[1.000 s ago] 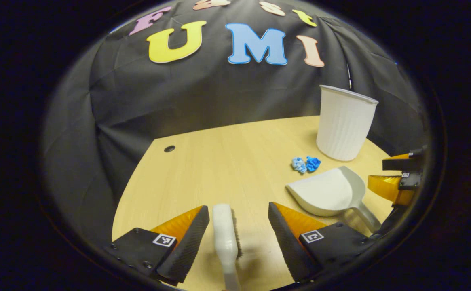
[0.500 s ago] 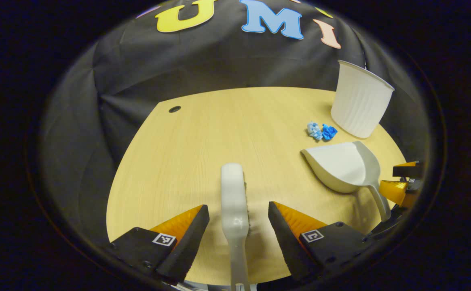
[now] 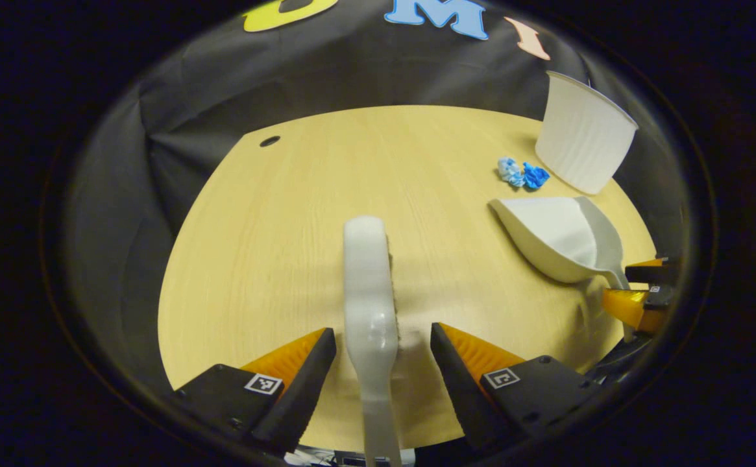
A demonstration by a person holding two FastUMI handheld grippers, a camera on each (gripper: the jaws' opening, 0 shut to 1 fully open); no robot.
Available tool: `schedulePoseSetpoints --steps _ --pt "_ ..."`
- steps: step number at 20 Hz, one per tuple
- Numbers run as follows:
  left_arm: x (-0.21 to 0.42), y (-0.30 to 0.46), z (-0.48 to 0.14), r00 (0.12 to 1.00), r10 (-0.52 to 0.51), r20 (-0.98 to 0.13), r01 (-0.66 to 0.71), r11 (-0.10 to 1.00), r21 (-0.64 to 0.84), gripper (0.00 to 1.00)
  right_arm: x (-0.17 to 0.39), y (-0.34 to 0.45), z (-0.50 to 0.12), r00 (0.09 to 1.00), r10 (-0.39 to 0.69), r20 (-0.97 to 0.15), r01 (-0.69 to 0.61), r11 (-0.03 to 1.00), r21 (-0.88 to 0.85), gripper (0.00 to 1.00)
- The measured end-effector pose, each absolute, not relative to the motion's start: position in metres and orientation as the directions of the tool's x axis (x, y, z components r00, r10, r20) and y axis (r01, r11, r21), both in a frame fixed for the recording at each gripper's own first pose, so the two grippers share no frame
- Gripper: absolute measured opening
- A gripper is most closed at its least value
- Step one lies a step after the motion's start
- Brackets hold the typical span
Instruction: Pick up the small broom and dustpan from the desktop, sweep the trash into the dustpan with the broom, and then empty the trash into the garbage bin.
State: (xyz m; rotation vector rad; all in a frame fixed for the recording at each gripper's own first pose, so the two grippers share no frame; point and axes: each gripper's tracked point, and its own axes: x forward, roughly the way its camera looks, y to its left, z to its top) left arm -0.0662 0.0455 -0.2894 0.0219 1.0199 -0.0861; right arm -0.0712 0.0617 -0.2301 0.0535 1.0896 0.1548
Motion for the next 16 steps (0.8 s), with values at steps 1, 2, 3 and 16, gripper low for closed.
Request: schedulePoseSetpoints --steps 1,2,3,16 --pt "-0.066 0.044 -0.293 0.513 -0.064 -0.856 0.080 0.996 -0.027 1.00 -0.070 0.064 -0.233 0.446 0.156 -0.881 -0.103 0.987 0.123 1.00" --pt "-0.066 0.043 -0.295 0.506 -0.065 -0.860 0.076 0.997 -0.031 0.97 -0.069 0.065 -0.236 0.440 0.156 -0.884 -0.106 0.987 0.121 0.96" --pt "-0.066 0.042 -0.298 0.496 -0.071 -0.865 0.074 0.997 -0.039 0.95 -0.068 0.065 -0.237 0.436 0.155 -0.887 -0.109 0.987 0.119 0.95" --pt "-0.050 0.051 -0.311 0.451 -0.045 -0.892 0.092 0.996 -0.004 0.56 -0.059 0.079 -0.249 0.387 0.185 -0.903 -0.118 0.982 0.151 0.41"
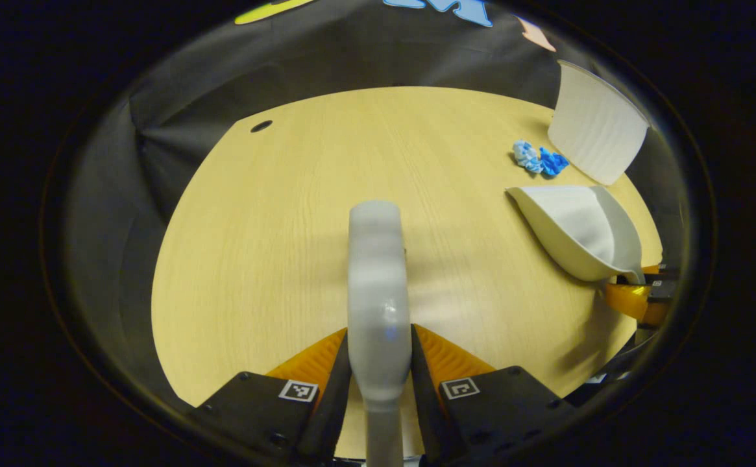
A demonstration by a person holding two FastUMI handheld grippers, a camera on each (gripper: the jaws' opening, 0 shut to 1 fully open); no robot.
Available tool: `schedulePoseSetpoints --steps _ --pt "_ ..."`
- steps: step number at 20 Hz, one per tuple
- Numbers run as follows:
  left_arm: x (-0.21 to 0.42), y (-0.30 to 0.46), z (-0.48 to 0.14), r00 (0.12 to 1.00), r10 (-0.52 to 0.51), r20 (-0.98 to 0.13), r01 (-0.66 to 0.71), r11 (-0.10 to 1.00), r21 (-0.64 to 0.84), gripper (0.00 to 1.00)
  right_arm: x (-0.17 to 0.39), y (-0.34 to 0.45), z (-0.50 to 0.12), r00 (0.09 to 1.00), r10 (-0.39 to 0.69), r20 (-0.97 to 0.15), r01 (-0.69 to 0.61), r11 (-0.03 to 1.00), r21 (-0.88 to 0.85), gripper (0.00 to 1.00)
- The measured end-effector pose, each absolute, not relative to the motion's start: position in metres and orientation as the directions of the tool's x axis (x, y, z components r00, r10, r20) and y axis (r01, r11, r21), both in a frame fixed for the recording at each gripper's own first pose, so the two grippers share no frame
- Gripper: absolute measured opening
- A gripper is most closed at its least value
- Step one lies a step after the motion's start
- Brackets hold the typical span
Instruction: Pick up the small broom and dustpan from the desktop, sweep the trash into the dustpan with the broom, and then empty the trash into the garbage bin.
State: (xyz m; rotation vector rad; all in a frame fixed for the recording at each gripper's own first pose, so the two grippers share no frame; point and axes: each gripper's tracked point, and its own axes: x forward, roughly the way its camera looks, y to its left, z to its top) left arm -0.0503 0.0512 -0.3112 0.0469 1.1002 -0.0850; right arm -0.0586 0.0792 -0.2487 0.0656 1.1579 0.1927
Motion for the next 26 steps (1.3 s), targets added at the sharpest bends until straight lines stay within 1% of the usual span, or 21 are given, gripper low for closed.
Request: schedulePoseSetpoints --steps 1,2,3,5,6,9,10,11,14,19,20,21,22,23,24,25,26 --pt "-0.050 0.050 -0.312 0.448 -0.046 -0.893 0.094 0.996 -0.004 0.56 -0.058 0.079 -0.249 0.385 0.185 -0.904 -0.121 0.981 0.150 0.41" --pt "-0.050 0.050 -0.312 0.447 -0.044 -0.894 0.095 0.995 -0.002 0.53 -0.056 0.077 -0.250 0.393 0.178 -0.902 -0.113 0.983 0.145 0.40" --pt "-0.050 0.050 -0.312 0.444 -0.046 -0.895 0.102 0.995 -0.001 0.51 -0.056 0.077 -0.252 0.390 0.181 -0.903 -0.119 0.982 0.145 0.36" --pt "-0.048 0.051 -0.311 0.445 -0.045 -0.894 0.109 0.994 0.005 0.51 -0.056 0.075 -0.249 0.404 0.181 -0.897 -0.116 0.983 0.146 0.36" --pt "-0.046 0.051 -0.310 0.443 -0.045 -0.895 0.114 0.994 0.006 0.48 -0.058 0.073 -0.250 0.406 0.182 -0.896 -0.123 0.982 0.143 0.33" --pt "-0.038 0.046 -0.311 0.443 -0.051 -0.895 0.135 0.991 0.010 0.48 -0.057 0.070 -0.249 0.423 0.193 -0.886 -0.132 0.980 0.150 0.33" --pt "-0.033 0.044 -0.311 0.445 -0.055 -0.894 0.139 0.990 0.008 0.49 -0.056 0.069 -0.250 0.429 0.193 -0.883 -0.124 0.980 0.154 0.33" --pt "-0.030 0.041 -0.310 0.442 -0.068 -0.895 0.144 0.990 -0.004 0.51 -0.057 0.067 -0.253 0.428 0.198 -0.882 -0.132 0.979 0.156 0.28" --pt "-0.009 0.033 -0.310 0.442 -0.085 -0.893 0.167 0.986 -0.011 0.49 -0.058 0.060 -0.251 0.429 0.213 -0.878 -0.166 0.974 0.155 0.28" --pt "0.033 0.013 -0.310 0.444 -0.103 -0.890 0.231 0.973 0.003 0.49 -0.056 0.047 -0.249 0.443 0.257 -0.859 -0.221 0.960 0.173 0.29" --pt "0.041 0.008 -0.310 0.441 -0.111 -0.891 0.247 0.969 0.002 0.44 -0.056 0.044 -0.248 0.441 0.267 -0.857 -0.231 0.956 0.180 0.28" --pt "0.047 0.001 -0.311 0.437 -0.117 -0.892 0.266 0.964 0.004 0.49 -0.056 0.040 -0.248 0.440 0.274 -0.855 -0.237 0.954 0.184 0.29" --pt "0.054 -0.004 -0.311 0.434 -0.124 -0.892 0.289 0.957 0.007 0.50 -0.056 0.037 -0.248 0.438 0.281 -0.854 -0.249 0.951 0.185 0.29" --pt "0.061 -0.009 -0.311 0.431 -0.130 -0.893 0.312 0.950 0.012 0.47 -0.054 0.032 -0.249 0.437 0.280 -0.855 -0.258 0.949 0.179 0.28" --pt "0.068 -0.015 -0.312 0.427 -0.135 -0.894 0.331 0.944 0.015 0.49 -0.054 0.026 -0.250 0.433 0.274 -0.859 -0.268 0.949 0.168 0.28" --pt "0.075 -0.024 -0.314 0.422 -0.146 -0.895 0.351 0.936 0.013 0.49 -0.053 0.022 -0.251 0.431 0.273 -0.860 -0.282 0.946 0.158 0.28" --pt "0.082 -0.030 -0.314 0.417 -0.153 -0.896 0.371 0.929 0.014 0.44 -0.052 0.018 -0.251 0.428 0.276 -0.861 -0.294 0.943 0.156 0.28"
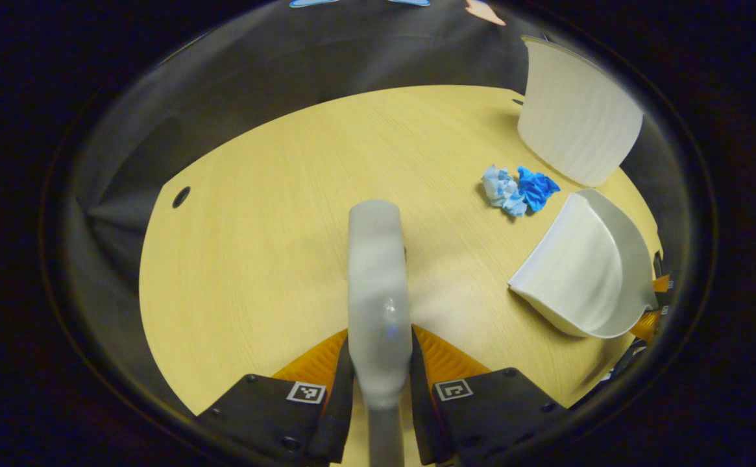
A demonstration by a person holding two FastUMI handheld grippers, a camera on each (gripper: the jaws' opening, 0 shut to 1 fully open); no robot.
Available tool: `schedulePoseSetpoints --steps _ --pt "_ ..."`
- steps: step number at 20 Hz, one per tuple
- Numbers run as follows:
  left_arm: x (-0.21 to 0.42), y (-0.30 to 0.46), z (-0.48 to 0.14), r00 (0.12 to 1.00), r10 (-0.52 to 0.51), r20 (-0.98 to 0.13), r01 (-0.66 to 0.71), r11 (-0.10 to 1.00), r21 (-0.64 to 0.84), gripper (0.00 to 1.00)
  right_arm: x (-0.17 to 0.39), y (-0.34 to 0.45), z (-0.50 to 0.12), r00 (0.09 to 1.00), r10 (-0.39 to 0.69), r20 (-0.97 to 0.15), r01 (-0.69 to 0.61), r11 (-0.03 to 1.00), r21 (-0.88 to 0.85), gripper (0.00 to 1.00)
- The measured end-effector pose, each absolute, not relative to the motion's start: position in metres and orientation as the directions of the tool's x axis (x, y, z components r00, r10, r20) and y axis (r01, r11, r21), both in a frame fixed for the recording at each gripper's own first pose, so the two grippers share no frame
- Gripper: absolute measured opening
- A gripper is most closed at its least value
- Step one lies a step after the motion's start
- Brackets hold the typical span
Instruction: Pick up the small broom and dustpan from the desktop, sweep the trash into the dustpan with the broom, and then empty the trash into the garbage bin.
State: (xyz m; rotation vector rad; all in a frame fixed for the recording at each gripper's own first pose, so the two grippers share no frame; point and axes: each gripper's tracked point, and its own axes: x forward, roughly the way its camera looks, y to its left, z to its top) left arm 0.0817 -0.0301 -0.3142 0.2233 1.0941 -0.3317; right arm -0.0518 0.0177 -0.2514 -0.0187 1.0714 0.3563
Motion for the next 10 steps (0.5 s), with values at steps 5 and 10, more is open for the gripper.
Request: schedulePoseSetpoints --steps 5,10 --pt "0.121 -0.063 -0.313 0.405 -0.186 -0.895 0.447 0.894 0.016 0.44 -0.044 0.008 -0.252 0.409 0.293 -0.864 -0.343 0.927 0.152 0.28" --pt "0.152 -0.098 -0.313 0.390 -0.226 -0.893 0.540 0.842 0.023 0.47 -0.035 0.008 -0.249 0.397 0.311 -0.863 -0.360 0.918 0.166 0.29"
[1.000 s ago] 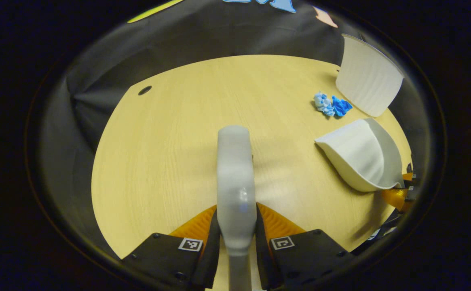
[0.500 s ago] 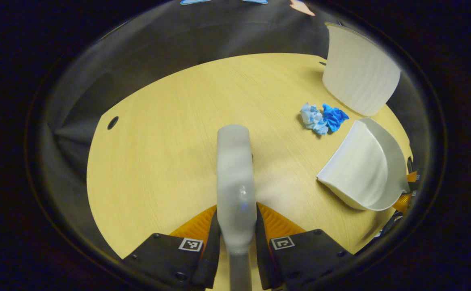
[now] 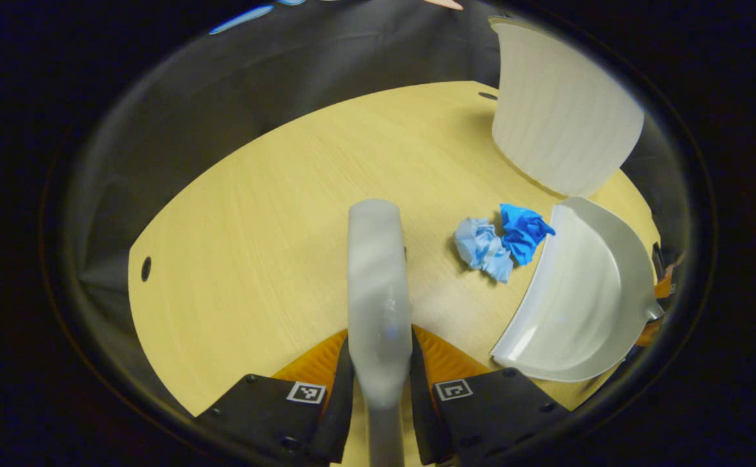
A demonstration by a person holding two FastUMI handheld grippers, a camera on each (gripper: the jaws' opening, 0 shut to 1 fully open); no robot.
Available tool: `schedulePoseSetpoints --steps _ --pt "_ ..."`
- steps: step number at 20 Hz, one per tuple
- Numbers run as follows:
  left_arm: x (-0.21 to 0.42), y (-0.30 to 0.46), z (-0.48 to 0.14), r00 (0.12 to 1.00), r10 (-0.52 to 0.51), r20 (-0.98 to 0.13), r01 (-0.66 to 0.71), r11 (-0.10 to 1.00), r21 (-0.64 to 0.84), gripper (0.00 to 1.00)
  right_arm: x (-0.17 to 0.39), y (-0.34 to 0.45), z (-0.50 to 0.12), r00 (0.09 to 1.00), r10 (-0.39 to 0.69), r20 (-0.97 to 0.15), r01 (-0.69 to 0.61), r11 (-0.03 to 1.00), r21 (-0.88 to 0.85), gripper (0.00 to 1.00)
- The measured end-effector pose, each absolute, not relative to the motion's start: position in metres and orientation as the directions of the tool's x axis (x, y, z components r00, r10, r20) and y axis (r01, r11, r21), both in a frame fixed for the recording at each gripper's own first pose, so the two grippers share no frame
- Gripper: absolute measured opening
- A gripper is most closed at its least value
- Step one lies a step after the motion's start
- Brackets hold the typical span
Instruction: Pick up the small broom and dustpan from the desktop, sweep the trash into the dustpan with the broom, and then empty the trash into the garbage bin.
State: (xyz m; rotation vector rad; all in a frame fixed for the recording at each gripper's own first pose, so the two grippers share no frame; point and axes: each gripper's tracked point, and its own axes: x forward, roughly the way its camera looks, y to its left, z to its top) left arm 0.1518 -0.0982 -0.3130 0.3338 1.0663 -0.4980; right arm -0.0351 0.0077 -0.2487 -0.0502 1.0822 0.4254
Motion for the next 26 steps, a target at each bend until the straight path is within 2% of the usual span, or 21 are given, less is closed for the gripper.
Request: schedulePoseSetpoints --steps 3,6,10,11,12,13,19,20,22,26 --pt "0.160 -0.123 -0.316 0.360 -0.263 -0.895 0.615 0.788 0.016 0.44 -0.033 0.007 -0.245 0.394 0.319 -0.862 -0.359 0.917 0.175 0.28" --pt "0.164 -0.141 -0.314 0.325 -0.299 -0.897 0.693 0.721 0.011 0.47 -0.029 0.004 -0.244 0.389 0.326 -0.862 -0.366 0.913 0.180 0.28" --pt "0.160 -0.165 -0.305 0.265 -0.357 -0.896 0.763 0.646 -0.032 0.44 -0.022 0.003 -0.240 0.387 0.322 -0.864 -0.384 0.908 0.166 0.28" --pt "0.159 -0.169 -0.301 0.248 -0.373 -0.894 0.774 0.631 -0.049 0.47 -0.024 0.005 -0.238 0.387 0.320 -0.865 -0.389 0.907 0.162 0.28" --pt "0.156 -0.172 -0.296 0.228 -0.389 -0.893 0.784 0.617 -0.068 0.44 -0.025 0.008 -0.235 0.388 0.318 -0.865 -0.394 0.906 0.156 0.28" --pt "0.153 -0.176 -0.290 0.207 -0.409 -0.889 0.792 0.603 -0.093 0.50 -0.025 0.010 -0.232 0.389 0.315 -0.866 -0.402 0.904 0.148 0.28" --pt "0.137 -0.187 -0.248 0.117 -0.481 -0.869 0.819 0.542 -0.190 0.45 0.000 0.019 -0.206 0.400 0.318 -0.860 -0.404 0.903 0.147 0.28" --pt "0.119 -0.195 -0.260 0.109 -0.488 -0.866 0.819 0.538 -0.200 0.45 0.004 0.020 -0.201 0.406 0.321 -0.856 -0.403 0.903 0.147 0.28" --pt "0.119 -0.183 -0.244 0.082 -0.500 -0.862 0.811 0.536 -0.234 0.47 0.015 0.024 -0.196 0.418 0.322 -0.849 -0.402 0.904 0.146 0.28" --pt "0.108 -0.177 -0.239 0.097 -0.497 -0.862 0.802 0.552 -0.229 0.45 0.033 0.024 -0.196 0.444 0.326 -0.835 -0.390 0.909 0.147 0.28"
